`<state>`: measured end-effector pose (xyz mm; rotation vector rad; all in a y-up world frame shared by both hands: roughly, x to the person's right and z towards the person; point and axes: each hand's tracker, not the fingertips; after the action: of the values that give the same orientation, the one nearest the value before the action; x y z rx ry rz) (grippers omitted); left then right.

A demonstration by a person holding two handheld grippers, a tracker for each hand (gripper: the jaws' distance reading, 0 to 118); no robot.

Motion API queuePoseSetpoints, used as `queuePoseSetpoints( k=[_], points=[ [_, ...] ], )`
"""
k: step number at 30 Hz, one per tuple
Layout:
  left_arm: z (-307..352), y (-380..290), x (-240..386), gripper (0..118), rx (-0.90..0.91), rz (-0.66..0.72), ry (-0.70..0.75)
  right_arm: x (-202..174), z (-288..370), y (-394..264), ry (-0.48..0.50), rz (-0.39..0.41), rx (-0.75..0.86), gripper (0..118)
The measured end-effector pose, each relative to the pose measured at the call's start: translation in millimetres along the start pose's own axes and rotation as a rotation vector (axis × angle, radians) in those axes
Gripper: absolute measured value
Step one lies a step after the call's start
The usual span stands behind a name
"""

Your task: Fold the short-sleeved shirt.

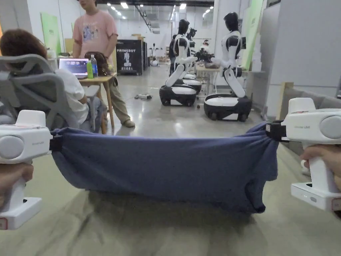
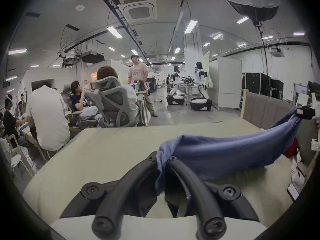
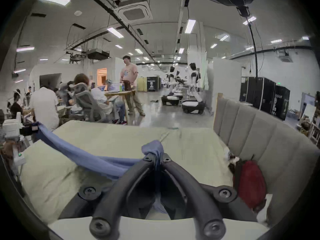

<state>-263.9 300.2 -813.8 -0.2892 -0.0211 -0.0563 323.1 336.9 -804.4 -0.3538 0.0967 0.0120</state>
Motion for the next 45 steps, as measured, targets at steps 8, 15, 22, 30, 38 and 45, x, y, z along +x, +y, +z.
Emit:
queuePoseSetpoints(
  k=[8, 15, 22, 30, 38, 45],
  points=[
    [109.1, -159.4, 9.3, 3, -0.129, -0.007, -0.053, -9.9, 89.4, -157.7, 0.017, 0.086, -0.214, 3],
    [123.0, -250.6, 13.1, 3, -0.325, 0.064, -0.044, -16.1, 87.2, -265.4, -0.001, 0.001, -0.391, 3],
    [120.3, -275.2, 11.6, 3, -0.363, 0.071, -0.045, -11.2, 77.9, -307.5, -0.014, -0.031, -0.501, 3],
    [127.6, -257.2, 10.1, 93, -0.357, 0.120, -0.012, -19.1, 98.2, -291.6, -0.042, -0.023, -0.421, 111],
    [154.3, -227.6, 1.5, 30, -0.239, 0.118, 0.021, -19.1, 121.6, -250.5, -0.073, -0.086, -0.226, 55],
    [159.9, -228.3, 8.9, 0, -0.227, 0.123, 0.007, -27.8, 125.1, -248.6, -0.093, -0.063, -0.208, 0]
  ],
)
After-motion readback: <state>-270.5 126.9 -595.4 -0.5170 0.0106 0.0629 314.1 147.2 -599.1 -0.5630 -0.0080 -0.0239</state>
